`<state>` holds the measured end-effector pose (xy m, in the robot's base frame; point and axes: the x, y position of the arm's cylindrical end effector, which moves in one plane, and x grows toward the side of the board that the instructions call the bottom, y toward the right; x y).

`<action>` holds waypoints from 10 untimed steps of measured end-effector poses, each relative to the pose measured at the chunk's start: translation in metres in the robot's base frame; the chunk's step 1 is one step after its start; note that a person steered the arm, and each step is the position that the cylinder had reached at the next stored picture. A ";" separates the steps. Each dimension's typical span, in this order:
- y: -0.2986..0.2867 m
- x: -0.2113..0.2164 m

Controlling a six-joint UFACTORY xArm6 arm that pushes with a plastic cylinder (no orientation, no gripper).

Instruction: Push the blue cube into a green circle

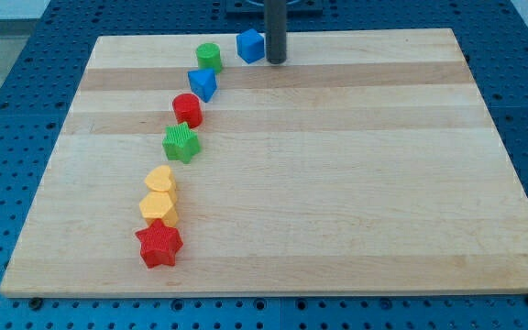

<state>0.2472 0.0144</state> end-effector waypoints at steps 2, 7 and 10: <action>-0.023 -0.030; -0.040 -0.018; -0.124 -0.036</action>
